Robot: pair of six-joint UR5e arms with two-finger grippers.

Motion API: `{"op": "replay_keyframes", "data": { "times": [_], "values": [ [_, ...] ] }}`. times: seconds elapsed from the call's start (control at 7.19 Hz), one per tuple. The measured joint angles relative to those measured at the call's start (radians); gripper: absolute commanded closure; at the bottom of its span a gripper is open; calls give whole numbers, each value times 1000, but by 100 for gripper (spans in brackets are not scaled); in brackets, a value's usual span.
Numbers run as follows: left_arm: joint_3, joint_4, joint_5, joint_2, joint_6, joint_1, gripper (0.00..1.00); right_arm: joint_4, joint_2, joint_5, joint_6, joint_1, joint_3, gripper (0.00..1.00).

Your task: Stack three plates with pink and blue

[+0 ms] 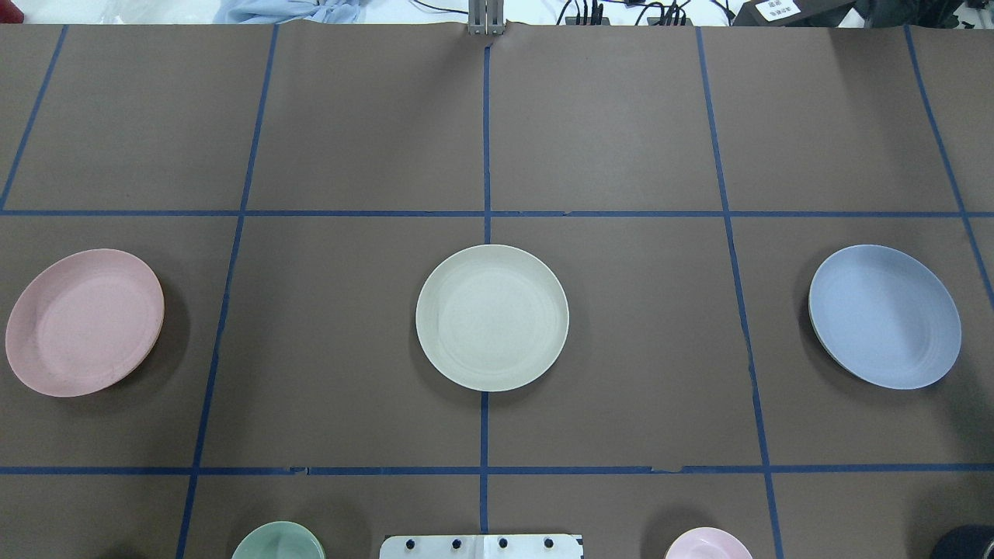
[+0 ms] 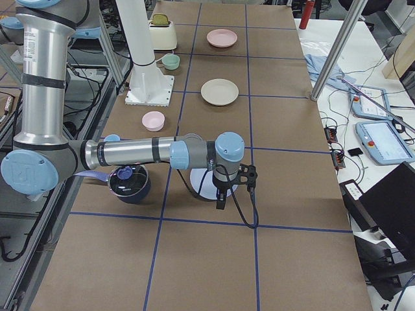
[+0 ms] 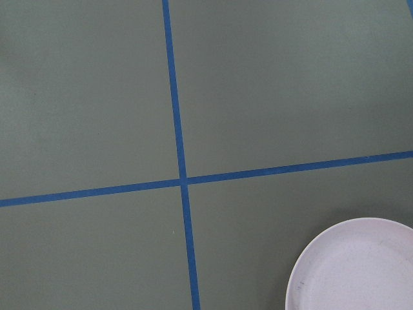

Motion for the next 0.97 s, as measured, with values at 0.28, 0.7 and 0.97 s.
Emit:
{"op": "replay_keyframes", "data": {
  "times": [0.28, 0.7, 0.97],
  "values": [
    [-11, -6, -1, 0, 7, 0, 0, 0, 1, 0, 0, 0, 0, 0],
    [-25, -11, -1, 12, 7, 0, 0, 21, 6, 0, 0, 0, -2, 0],
    [-23, -10, 0, 18, 6, 2, 0, 35, 7, -1, 1, 0, -8, 0]
  ]
}}
